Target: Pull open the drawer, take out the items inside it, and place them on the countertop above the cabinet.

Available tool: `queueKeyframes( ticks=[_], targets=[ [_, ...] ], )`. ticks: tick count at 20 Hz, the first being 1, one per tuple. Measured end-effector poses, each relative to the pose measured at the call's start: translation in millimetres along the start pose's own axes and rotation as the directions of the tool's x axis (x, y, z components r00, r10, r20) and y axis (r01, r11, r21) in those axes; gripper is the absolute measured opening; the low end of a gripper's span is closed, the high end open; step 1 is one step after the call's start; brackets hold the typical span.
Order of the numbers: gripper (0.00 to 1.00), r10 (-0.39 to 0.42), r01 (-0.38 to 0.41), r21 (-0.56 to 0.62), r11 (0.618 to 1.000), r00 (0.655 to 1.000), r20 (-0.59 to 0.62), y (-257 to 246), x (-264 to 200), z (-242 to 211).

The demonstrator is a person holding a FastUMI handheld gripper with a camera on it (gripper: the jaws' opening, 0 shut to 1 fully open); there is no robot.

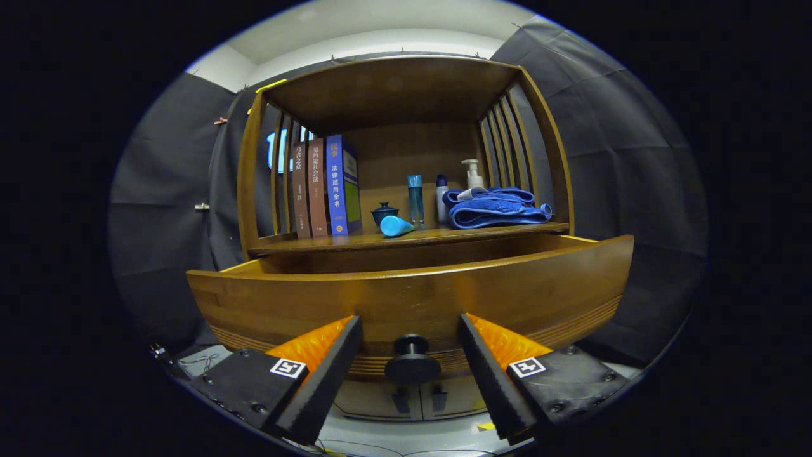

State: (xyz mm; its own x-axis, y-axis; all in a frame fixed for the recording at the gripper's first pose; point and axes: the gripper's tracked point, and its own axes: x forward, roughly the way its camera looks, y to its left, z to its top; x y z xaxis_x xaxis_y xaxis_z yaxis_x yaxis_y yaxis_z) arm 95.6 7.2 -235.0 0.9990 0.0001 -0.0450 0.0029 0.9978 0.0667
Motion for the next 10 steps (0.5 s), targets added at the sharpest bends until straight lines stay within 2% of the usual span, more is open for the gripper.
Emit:
queueKeyframes(
  ticks=[10],
  targets=[
    [0.98, 0.008, -0.009, -0.030, 1.000, 0.999, -0.032, -1.1, 62.9, 1.6]
  ],
)
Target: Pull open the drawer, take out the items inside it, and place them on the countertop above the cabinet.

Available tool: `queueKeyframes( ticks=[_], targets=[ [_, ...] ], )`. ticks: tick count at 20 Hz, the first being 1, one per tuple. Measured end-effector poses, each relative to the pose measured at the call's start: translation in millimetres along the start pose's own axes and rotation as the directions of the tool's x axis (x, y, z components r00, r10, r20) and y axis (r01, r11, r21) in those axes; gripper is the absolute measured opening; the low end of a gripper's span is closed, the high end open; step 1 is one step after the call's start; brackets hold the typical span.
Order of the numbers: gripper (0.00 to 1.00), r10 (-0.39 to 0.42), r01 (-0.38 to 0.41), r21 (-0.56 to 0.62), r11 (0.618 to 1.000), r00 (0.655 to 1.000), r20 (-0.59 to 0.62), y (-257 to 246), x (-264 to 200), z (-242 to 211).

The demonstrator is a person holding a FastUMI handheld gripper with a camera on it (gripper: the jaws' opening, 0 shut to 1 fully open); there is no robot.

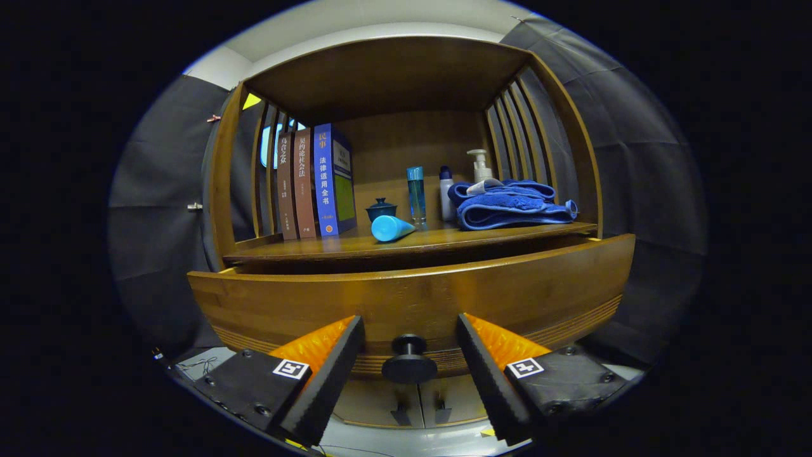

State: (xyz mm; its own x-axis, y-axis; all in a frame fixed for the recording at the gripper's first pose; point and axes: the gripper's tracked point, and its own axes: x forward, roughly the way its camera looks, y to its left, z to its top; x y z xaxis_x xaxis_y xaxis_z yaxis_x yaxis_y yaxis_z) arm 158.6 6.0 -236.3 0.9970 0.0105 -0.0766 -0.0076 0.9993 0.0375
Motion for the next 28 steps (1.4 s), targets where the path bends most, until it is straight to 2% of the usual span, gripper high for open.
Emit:
queueKeyframes(
  ticks=[6, 13, 16, 20, 28],
  targets=[
    [0.98, 0.015, -0.015, 0.004, 1.000, 1.000, -0.004, 0.4, 31.9, 3.3],
    [0.97, -0.023, 0.023, 0.003, 1.000, 1.000, -0.004, 0.1, 49.9, 4.7],
    [0.97, -0.020, 0.020, -0.014, 1.000, 1.000, -0.022, 0.4, 49.5, 3.7],
    [0.99, -0.007, 0.009, 0.030, 1.000, 0.999, -0.046, -1.4, 43.4, 4.5],
    [0.99, -0.007, 0.006, -0.038, 0.999, 1.000, -0.030, -0.6, 0.8, 54.1]
  ],
)
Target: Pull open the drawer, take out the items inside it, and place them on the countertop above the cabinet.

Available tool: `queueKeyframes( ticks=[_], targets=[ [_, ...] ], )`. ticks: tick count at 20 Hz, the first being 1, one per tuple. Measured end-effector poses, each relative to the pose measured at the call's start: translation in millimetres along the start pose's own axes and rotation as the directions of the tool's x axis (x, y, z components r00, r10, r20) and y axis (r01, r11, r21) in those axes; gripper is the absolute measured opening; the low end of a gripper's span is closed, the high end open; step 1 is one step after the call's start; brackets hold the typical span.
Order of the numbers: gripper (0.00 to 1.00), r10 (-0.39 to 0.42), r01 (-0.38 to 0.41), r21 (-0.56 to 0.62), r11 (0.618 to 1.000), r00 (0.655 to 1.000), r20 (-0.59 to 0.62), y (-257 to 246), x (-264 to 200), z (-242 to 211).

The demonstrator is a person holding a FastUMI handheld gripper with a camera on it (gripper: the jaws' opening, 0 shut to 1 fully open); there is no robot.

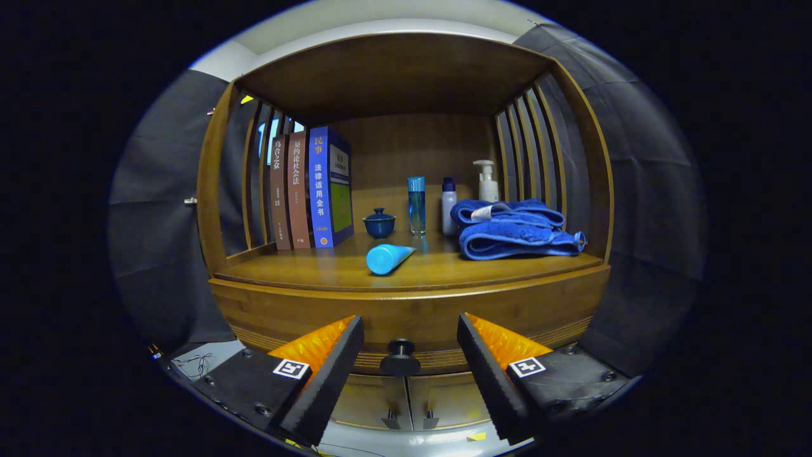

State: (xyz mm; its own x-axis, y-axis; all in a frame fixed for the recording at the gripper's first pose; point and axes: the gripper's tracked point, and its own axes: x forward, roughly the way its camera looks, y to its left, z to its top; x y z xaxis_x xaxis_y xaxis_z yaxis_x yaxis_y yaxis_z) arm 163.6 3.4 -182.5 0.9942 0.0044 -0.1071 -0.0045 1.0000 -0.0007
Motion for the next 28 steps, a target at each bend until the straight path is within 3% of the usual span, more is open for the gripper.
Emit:
queueKeyframes(
  ticks=[10, 17, 28],
  targets=[
    [0.98, -0.002, -0.003, 0.067, 0.998, 0.997, 0.081, -8.4, -82.4, 100.6],
    [0.98, 0.029, -0.020, -0.068, 0.997, 0.990, 0.137, -3.3, -126.0, 161.6],
    [0.99, 0.060, -0.055, -0.037, 0.998, 0.983, 0.175, 4.3, -137.7, 181.2]
  ],
)
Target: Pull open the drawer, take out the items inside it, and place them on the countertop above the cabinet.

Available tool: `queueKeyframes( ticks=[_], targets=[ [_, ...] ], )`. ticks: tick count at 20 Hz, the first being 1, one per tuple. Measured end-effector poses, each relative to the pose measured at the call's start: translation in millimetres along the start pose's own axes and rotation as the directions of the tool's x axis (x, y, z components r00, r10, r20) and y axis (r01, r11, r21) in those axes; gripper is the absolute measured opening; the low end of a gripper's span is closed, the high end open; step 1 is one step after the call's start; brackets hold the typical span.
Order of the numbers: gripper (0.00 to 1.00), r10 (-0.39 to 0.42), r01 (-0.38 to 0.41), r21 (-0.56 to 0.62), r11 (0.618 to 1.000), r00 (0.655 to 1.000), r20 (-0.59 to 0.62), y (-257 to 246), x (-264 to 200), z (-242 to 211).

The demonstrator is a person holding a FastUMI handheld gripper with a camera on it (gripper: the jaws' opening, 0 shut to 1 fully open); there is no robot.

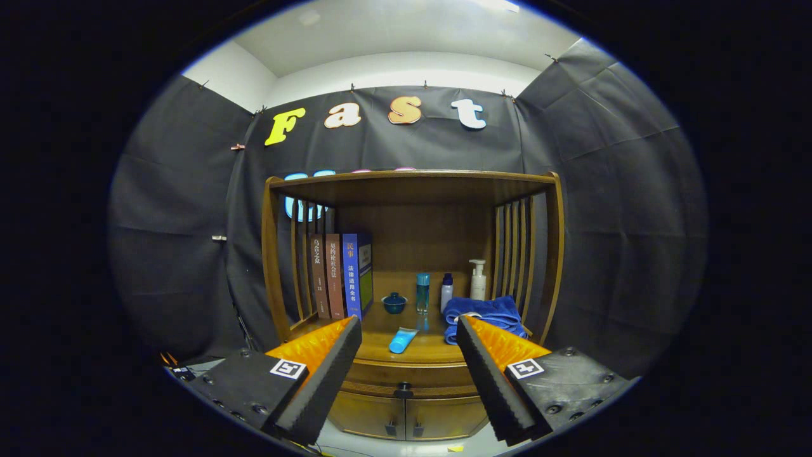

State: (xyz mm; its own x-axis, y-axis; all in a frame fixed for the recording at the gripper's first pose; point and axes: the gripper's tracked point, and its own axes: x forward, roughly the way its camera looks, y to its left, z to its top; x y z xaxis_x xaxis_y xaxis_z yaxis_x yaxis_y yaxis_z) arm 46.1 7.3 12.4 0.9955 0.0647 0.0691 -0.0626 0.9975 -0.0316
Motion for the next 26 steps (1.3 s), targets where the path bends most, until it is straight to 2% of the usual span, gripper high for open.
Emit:
queueKeyframes(
  ticks=[26],
  targets=[
    [0.99, -0.009, 0.009, 0.012, 1.000, 1.000, -0.010, -5.7, 2.0, -5.3]
  ],
)
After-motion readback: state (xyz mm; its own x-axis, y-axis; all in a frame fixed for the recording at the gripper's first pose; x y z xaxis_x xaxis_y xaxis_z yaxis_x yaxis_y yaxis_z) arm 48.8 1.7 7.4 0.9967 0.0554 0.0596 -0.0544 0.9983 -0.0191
